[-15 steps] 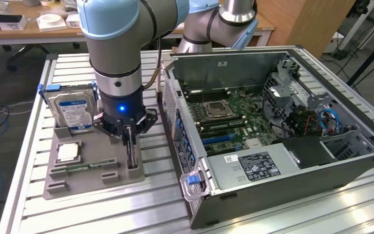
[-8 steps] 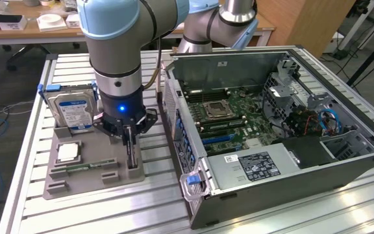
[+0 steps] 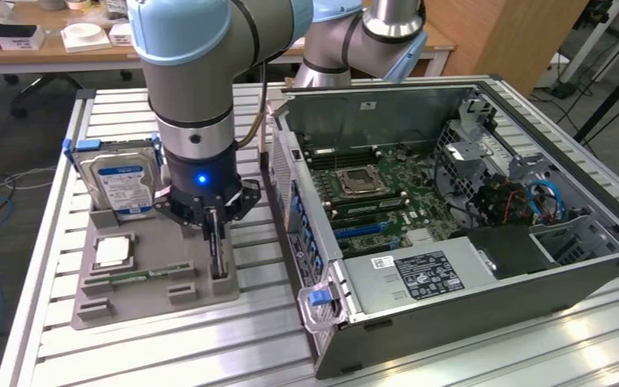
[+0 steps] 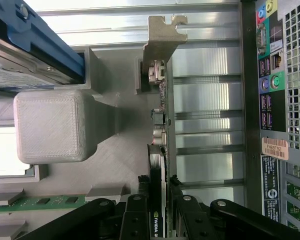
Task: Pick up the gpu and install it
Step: 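Pick up the gpu and move the gpu toward the slot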
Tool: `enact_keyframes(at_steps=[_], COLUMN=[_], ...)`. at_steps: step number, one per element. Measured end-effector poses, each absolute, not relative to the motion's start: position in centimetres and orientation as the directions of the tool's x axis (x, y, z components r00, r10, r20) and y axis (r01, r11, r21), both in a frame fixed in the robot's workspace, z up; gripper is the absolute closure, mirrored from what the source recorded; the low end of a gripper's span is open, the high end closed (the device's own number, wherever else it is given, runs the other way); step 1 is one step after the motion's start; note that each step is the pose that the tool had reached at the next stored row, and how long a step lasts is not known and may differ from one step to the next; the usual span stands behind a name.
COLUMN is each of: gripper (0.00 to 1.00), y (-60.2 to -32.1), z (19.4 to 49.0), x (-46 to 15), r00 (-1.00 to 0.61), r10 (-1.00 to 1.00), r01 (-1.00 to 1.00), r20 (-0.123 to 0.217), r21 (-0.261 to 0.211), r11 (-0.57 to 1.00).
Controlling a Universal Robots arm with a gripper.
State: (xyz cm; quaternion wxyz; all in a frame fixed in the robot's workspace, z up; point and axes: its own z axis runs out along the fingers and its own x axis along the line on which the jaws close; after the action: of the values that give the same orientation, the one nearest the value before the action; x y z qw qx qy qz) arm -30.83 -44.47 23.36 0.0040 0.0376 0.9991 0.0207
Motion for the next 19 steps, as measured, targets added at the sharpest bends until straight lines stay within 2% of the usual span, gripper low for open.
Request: enact_keyframes(at_steps=[19], gripper=[0.74], y=[-44.47], z=[24.36], x=[-30.83], r00=[-0.997], r10=[0.075], r01=[0.075], r20=[-0.006], r21=[0.042], r11=[0.996])
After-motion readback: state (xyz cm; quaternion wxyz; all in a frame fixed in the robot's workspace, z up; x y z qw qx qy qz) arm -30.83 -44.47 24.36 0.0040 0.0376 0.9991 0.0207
